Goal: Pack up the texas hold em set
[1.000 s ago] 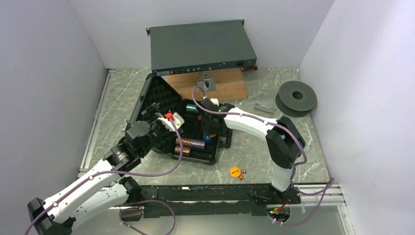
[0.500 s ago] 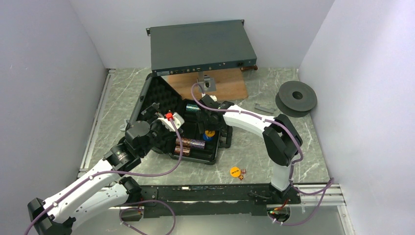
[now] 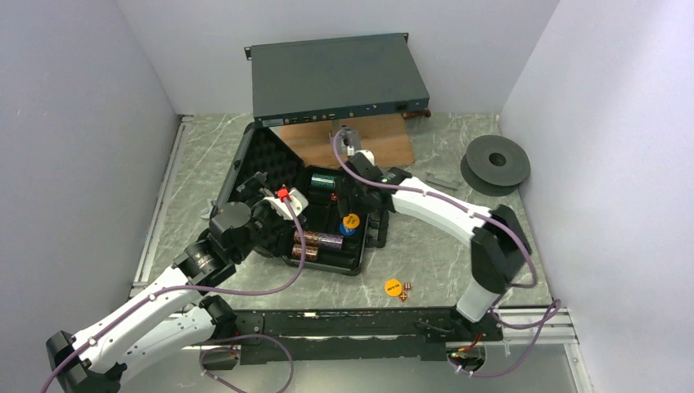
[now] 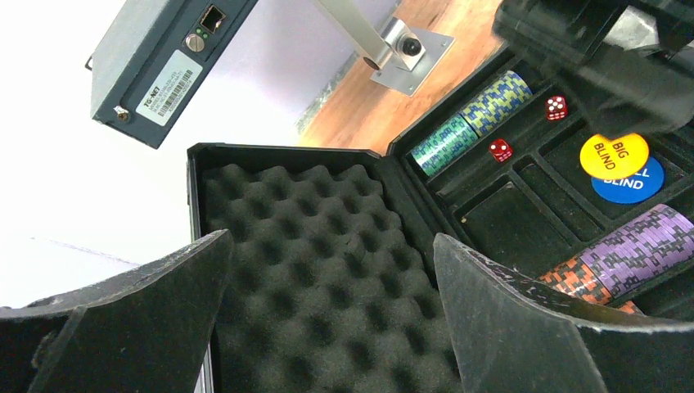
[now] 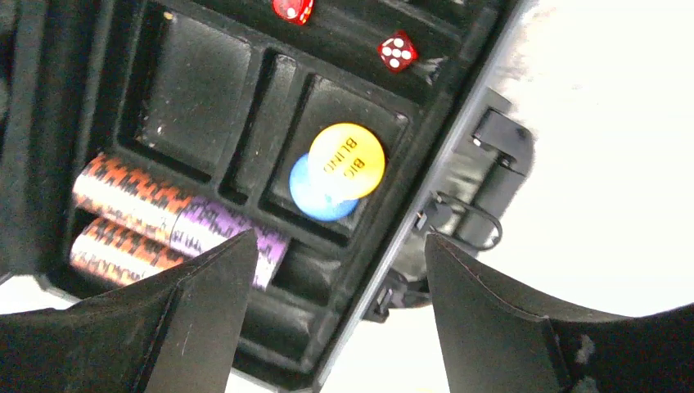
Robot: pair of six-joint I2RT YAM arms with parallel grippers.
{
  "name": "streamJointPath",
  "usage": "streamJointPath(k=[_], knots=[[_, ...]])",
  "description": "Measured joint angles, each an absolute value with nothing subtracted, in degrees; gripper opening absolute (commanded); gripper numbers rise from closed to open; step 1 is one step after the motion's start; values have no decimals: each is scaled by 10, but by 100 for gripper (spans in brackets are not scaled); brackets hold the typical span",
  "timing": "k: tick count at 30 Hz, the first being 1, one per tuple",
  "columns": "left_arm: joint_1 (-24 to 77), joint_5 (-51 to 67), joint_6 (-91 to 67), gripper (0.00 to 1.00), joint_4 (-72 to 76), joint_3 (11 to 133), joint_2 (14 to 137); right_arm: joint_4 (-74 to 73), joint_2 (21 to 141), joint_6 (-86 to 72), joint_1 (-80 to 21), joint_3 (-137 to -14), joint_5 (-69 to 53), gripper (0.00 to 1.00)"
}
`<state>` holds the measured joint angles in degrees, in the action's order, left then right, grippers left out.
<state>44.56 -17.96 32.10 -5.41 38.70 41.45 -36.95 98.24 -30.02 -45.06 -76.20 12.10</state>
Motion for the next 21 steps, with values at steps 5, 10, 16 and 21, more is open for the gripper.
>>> streamJointPath(k=[5,10,16,21], knots=[[445,-178,317,99,-54,387,418,-371,864,-317,-450,-698,136,78],[446,-172,305,99,-54,387,434,-384,758,-352,-450,-610,150,78],[446,-163,303,99,-55,387,442,-444,648,-412,-450,-509,164,76],[446,-159,302,99,-55,387,446,-491,584,-467,-450,-463,169,72]])
